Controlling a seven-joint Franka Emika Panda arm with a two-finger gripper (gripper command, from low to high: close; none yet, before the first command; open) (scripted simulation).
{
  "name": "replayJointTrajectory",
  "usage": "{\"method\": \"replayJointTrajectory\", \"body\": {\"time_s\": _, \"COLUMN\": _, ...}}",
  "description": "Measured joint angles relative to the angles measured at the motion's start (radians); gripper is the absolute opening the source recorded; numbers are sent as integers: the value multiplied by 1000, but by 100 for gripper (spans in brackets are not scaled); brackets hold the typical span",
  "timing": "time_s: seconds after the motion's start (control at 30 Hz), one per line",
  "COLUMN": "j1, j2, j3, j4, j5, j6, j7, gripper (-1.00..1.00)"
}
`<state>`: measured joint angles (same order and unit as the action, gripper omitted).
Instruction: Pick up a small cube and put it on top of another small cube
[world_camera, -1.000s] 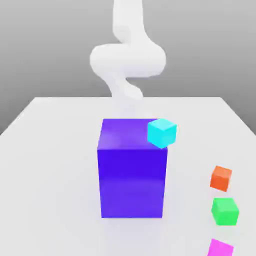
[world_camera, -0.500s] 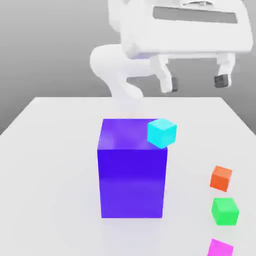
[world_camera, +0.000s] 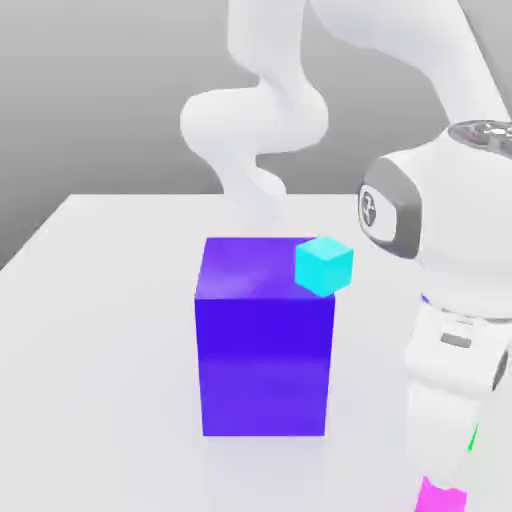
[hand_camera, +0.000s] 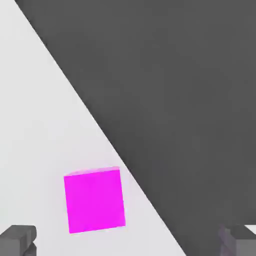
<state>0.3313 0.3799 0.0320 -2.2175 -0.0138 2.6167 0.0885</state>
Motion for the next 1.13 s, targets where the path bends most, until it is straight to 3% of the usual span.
{"method": "replayJointTrajectory", "body": {"time_s": 0.13, "j1": 8, "j2": 145, "j3": -3, "j4": 28, "j5": -22, "j6": 98, "j7": -2, "gripper": 0}}
{"method": "replayJointTrajectory", "body": {"time_s": 0.17, "j1": 9, "j2": 170, "j3": -4, "j4": 33, "j5": -24, "j6": 117, "j7": -1, "gripper": -100}}
{"method": "replayJointTrajectory", "body": {"time_s": 0.37, "j1": 9, "j2": 182, "j3": -4, "j4": 36, "j5": -24, "j6": 125, "j7": -2, "gripper": -100}}
{"method": "replayJointTrajectory", "body": {"time_s": 0.53, "j1": 3, "j2": 48, "j3": 5, "j4": 4, "j5": -18, "j6": 22, "j7": -7, "gripper": -100}}
{"method": "replayJointTrajectory", "body": {"time_s": 0.83, "j1": 89, "j2": -268, "j3": 119, "j4": -289, "j5": -20, "j6": 0, "j7": -139, "gripper": -100}}
{"method": "replayJointTrajectory", "body": {"time_s": 1.0, "j1": 115, "j2": -153, "j3": 106, "j4": -313, "j5": -68, "j6": 137, "j7": -120, "gripper": -100}}
{"method": "replayJointTrajectory", "body": {"time_s": 1.03, "j1": 119, "j2": -130, "j3": 100, "j4": -312, "j5": -78, "j6": 158, "j7": -113, "gripper": 100}}
{"method": "replayJointTrajectory", "body": {"time_s": 1.13, "j1": 119, "j2": -130, "j3": 100, "j4": -312, "j5": -78, "j6": 158, "j7": -113, "gripper": 100}}
